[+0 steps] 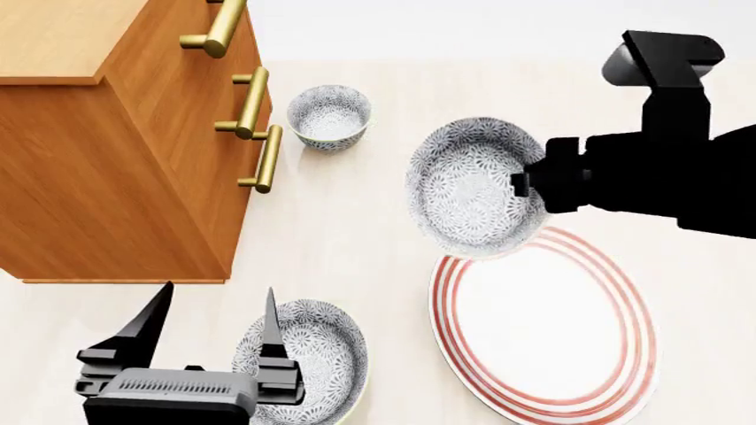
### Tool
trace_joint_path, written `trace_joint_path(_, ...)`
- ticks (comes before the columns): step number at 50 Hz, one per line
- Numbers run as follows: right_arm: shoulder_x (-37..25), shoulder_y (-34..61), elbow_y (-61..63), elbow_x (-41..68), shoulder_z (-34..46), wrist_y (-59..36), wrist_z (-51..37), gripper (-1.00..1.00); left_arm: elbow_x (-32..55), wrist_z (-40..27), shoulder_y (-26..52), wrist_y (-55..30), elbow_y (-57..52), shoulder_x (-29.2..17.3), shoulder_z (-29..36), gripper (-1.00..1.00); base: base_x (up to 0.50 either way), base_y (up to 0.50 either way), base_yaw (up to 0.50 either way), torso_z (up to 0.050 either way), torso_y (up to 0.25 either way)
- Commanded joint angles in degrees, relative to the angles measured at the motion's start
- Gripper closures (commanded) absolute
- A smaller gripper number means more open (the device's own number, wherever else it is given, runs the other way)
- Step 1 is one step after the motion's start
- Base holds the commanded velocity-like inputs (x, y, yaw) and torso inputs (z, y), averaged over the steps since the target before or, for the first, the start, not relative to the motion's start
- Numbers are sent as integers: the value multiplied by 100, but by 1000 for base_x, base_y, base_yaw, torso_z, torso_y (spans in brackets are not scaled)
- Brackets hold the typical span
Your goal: Put the bowl in the middle on the plate.
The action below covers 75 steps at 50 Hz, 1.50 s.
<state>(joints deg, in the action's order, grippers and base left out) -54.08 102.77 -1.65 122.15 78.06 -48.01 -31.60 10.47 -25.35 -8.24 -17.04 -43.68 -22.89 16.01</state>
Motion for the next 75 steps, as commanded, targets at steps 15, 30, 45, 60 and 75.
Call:
trace_joint_path(15,-1093,-211,571,125,-109,-1,-49,100,-12,-38,22,21,64,-24,51,-100,0,0,0,0,0)
trace_joint_path(30,-1618,-537,819,80,-85,199,121,100,-15,-76,46,-7,40,-43,64,-100,0,0,0,0,0)
trace_joint_path(45,-1852,-874,1010,41,-14,428,316,100,-16,-96,63,-6,66,-56,93,-100,0,0,0,0,1)
trace_joint_path(60,-1815,-1327,875,-218,119,868,608,100,-20,-119,75,-6,76,-68,126,-100,0,0,0,0,0)
trace_joint_path(75,-1926,-1581,742,-300,184,1095,741,100,-4,-130,85,9,112,-74,157,-100,0,0,0,0,1)
